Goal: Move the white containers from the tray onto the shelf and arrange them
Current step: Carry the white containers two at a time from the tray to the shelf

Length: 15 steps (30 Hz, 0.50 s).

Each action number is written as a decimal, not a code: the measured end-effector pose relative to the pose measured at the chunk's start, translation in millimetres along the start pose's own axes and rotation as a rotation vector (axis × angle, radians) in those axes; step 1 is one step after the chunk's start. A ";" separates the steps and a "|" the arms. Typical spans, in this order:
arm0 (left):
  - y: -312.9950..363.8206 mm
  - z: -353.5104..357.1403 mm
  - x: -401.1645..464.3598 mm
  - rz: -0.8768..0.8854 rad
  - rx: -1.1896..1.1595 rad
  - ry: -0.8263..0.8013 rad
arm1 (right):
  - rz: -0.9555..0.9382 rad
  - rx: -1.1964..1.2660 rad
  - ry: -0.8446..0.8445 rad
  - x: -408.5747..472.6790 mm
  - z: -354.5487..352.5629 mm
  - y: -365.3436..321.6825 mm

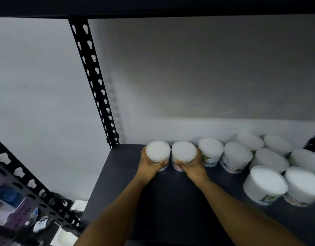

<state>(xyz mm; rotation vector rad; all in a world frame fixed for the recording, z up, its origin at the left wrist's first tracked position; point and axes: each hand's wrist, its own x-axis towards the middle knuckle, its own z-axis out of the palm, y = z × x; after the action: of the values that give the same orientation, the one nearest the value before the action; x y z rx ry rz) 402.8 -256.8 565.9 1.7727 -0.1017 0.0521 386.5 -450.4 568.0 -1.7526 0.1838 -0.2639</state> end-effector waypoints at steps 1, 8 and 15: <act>-0.6 0.0 2.6 -0.001 -0.007 -0.002 | 0.000 0.001 0.004 2.5 0.7 -0.7; -3.4 0.1 18.4 -0.011 -0.006 -0.005 | -0.031 0.003 0.010 14.8 4.0 -1.6; -5.1 -3.2 28.4 -0.010 0.027 -0.031 | -0.022 -0.023 0.039 26.6 7.4 -0.2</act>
<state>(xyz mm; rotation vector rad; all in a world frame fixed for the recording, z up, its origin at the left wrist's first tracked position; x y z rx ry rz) 431.7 -253.9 564.2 1.8013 -0.1147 0.0185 414.2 -450.5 568.9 -1.7743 0.1965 -0.3137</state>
